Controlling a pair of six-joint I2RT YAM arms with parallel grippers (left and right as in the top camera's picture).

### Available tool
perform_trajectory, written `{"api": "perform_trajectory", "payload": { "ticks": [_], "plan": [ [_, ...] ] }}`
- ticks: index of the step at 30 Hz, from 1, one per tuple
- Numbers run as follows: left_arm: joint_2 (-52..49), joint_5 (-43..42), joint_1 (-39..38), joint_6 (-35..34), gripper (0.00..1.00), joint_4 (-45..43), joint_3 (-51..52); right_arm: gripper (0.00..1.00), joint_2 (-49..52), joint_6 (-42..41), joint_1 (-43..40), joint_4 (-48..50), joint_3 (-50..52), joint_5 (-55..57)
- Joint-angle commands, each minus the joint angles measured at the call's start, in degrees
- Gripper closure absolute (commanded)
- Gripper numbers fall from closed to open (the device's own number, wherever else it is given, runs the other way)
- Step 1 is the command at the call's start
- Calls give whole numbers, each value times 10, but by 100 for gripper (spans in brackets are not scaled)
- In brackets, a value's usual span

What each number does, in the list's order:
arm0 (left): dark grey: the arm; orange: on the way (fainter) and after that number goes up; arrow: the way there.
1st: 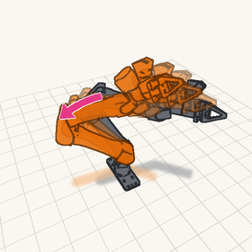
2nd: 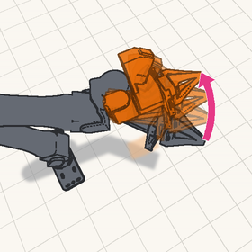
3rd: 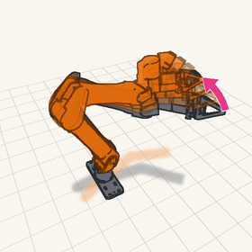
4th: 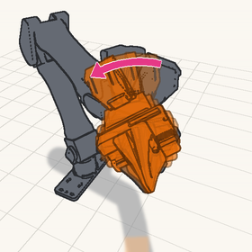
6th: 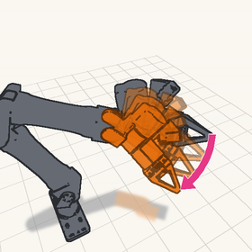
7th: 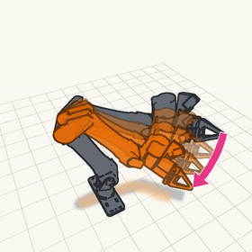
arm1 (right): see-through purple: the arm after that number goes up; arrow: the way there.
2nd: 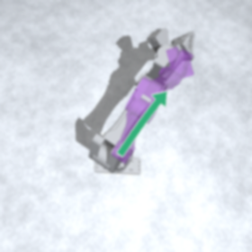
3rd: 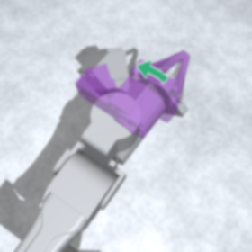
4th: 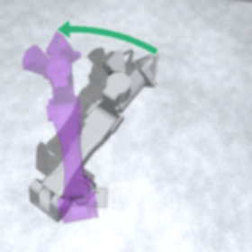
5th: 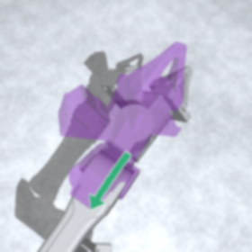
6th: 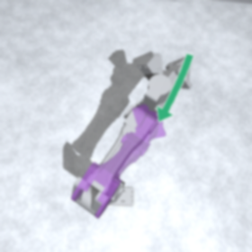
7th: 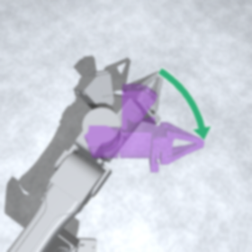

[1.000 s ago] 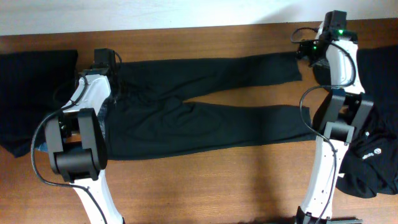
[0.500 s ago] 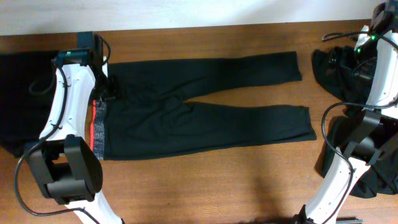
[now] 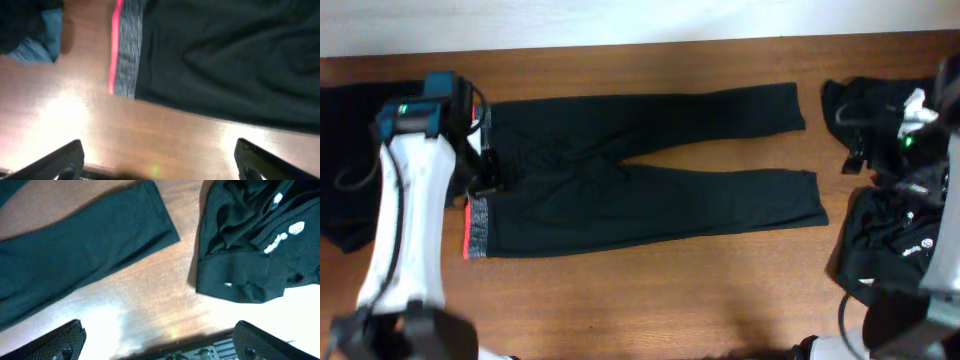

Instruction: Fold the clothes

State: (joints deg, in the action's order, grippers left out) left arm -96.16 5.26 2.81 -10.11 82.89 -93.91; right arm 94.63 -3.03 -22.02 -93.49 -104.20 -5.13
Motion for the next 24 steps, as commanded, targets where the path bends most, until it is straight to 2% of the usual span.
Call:
{"api": "perform_trajectory", "payload": {
  "ticks": [1, 5, 11, 13, 16, 24],
  "plan": [
    [99, -5, 3, -10, 1, -70, 117, 1, -37, -9, 2, 77, 111, -2],
    [162, -11, 16, -9, 1, -205, 279, 1, -49, -9, 2, 218, 239, -11],
    [124, -63, 79, -10, 1, -352, 408, 1, -36, -6, 2, 367, 368, -48],
    [103, -70, 102, -9, 1, -368, 412, 0, -27, -3, 2, 388, 383, -48],
    [68, -73, 122, -9, 1, -384, 412, 6, -10, -4, 2, 409, 404, -48],
    [1, -76, 123, -9, 1, -408, 413, 6, 27, -4, 2, 422, 418, -48]
  ]
}}
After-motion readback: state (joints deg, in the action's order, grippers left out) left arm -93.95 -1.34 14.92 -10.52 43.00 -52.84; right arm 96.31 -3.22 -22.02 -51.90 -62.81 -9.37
